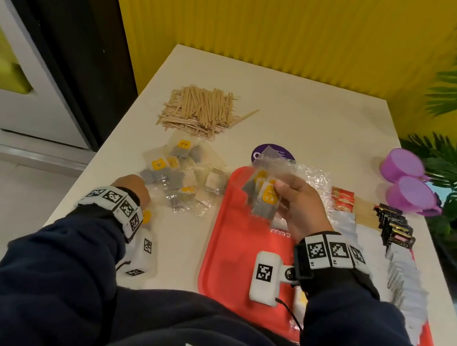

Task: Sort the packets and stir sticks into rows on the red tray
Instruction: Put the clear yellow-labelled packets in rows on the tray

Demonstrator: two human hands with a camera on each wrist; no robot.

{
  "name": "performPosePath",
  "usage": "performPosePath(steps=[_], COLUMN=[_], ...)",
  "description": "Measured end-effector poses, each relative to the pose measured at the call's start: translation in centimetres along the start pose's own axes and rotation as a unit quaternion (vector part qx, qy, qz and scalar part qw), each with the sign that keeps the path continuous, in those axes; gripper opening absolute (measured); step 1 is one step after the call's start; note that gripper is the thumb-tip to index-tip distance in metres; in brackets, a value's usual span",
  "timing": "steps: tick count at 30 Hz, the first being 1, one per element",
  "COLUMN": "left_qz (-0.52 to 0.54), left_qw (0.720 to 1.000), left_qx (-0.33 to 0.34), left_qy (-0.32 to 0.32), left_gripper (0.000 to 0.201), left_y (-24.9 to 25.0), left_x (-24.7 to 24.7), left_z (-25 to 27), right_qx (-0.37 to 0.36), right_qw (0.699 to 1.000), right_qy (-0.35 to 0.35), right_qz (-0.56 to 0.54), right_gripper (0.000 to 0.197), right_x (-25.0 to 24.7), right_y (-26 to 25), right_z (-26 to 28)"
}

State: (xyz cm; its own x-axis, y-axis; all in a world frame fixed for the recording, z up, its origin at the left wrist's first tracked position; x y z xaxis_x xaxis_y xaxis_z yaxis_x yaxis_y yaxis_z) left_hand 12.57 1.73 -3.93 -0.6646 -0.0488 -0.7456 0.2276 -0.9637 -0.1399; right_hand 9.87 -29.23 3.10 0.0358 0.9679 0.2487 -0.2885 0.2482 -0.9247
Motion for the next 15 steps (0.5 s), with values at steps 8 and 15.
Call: performPosePath(steps=[8, 15], left_qz=[0.17, 0.358], left_qw=[0.974, 0.865], left_qx=[0.115, 0.338], left_qy=[0.096, 0.1], left_gripper=[0.014, 0.023], left_y=[2.4, 11.0], left_x=[-4.4, -8.8], left_z=[5.6, 13.3], right_qx=[0.013, 0.012], right_qw=[0.998, 0.989], right_qy=[-0.037, -0.121], right_qz=[0.05, 0.079], right_gripper=[0.023, 0.023], right_x=[-1.8, -2.1], right_y=[-1.3, -1.5], right_z=[1.3, 2.8])
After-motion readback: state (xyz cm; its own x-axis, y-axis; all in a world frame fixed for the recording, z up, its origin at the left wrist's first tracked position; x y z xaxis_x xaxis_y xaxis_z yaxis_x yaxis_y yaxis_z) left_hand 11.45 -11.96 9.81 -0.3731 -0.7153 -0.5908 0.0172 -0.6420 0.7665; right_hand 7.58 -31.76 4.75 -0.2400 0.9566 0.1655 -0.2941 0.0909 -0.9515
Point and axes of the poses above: each hand's wrist, its own z-axis away from the middle knuckle, its own x-axis out of the palm, y = z × x, the point moved 6 cm from there along -z, towards the middle knuckle, and after that the axes turned 7 degrees about -y, right-handed, at the moved point
